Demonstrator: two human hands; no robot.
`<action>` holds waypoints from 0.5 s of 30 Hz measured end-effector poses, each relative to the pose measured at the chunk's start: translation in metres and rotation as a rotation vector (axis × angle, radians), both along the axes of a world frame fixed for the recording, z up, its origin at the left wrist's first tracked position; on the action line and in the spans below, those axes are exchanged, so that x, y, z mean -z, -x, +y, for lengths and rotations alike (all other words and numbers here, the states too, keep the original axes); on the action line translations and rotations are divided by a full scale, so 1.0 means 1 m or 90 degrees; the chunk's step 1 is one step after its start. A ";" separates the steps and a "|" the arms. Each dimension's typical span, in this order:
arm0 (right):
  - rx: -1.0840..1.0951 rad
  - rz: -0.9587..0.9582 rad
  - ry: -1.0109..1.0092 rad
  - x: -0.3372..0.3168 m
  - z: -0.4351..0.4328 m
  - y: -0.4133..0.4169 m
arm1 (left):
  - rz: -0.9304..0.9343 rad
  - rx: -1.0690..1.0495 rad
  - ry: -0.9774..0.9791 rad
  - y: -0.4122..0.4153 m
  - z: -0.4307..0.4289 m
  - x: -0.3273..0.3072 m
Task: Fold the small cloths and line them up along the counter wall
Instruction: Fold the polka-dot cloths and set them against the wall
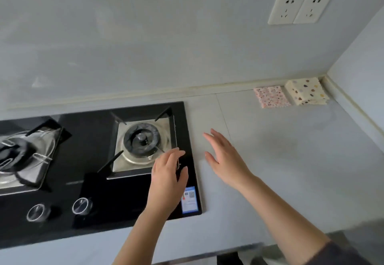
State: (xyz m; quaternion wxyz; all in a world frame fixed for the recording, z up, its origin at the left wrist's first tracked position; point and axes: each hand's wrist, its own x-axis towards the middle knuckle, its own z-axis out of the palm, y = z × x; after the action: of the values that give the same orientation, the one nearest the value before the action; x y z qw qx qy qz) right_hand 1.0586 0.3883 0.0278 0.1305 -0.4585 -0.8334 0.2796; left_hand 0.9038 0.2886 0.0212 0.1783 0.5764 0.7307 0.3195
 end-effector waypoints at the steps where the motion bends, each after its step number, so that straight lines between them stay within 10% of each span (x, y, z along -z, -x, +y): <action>1: -0.012 0.019 -0.007 -0.006 -0.024 0.014 | -0.002 -0.011 -0.013 0.014 -0.024 -0.007; 15: -0.143 0.034 0.024 -0.025 -0.168 0.206 | -0.046 -0.184 -0.047 0.212 -0.184 -0.027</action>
State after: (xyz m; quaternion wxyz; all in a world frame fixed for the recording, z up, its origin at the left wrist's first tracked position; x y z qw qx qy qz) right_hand 0.8530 0.2203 0.0530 0.1120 -0.3568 -0.8704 0.3201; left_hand 0.6915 0.1050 0.0479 0.1351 0.4596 0.7868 0.3892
